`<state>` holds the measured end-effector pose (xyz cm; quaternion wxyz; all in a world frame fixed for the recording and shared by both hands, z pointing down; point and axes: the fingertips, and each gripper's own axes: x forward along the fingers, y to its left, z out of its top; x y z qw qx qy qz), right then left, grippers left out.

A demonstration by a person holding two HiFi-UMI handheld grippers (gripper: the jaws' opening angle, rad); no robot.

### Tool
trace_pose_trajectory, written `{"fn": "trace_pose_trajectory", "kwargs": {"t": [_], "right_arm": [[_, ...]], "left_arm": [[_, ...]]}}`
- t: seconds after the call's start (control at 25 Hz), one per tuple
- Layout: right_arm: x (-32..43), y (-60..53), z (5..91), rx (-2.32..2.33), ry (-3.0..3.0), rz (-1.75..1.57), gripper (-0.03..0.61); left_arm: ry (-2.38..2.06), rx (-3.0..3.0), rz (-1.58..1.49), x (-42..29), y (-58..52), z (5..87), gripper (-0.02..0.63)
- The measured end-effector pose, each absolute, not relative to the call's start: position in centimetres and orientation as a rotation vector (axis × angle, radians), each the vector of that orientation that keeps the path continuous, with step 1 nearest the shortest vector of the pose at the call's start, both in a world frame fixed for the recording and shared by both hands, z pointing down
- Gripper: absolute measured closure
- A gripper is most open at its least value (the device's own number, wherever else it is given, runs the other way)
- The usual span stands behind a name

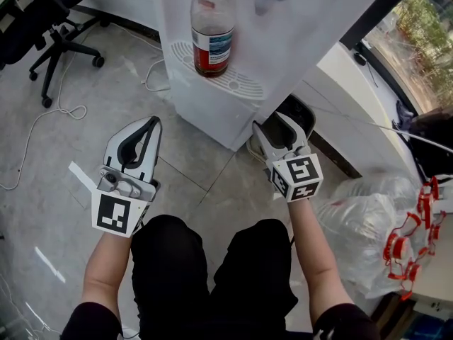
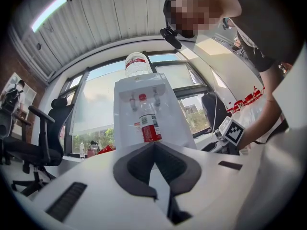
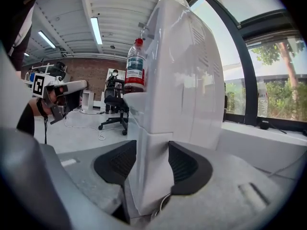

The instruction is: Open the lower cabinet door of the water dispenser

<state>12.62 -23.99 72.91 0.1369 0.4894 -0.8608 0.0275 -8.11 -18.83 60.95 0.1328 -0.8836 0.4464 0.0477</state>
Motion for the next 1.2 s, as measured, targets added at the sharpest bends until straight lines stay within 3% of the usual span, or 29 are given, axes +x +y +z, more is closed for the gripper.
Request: {"fn": "trace_pose_trajectory", "kwargs": {"t": [0.64, 1.2], "right_arm": [[13.1, -24.4, 72.9, 1.470, -2.474, 0.134, 0.399], [8.8, -19.9, 72.9, 1.206, -2.593, 0.131, 0.407]], "left_arm": [[1.270, -2.538, 0.136, -8.7, -18.1, 60.7, 0.606], [1.339, -2.510, 0.099, -10.5, -17.4, 60.8, 0.607]]}}
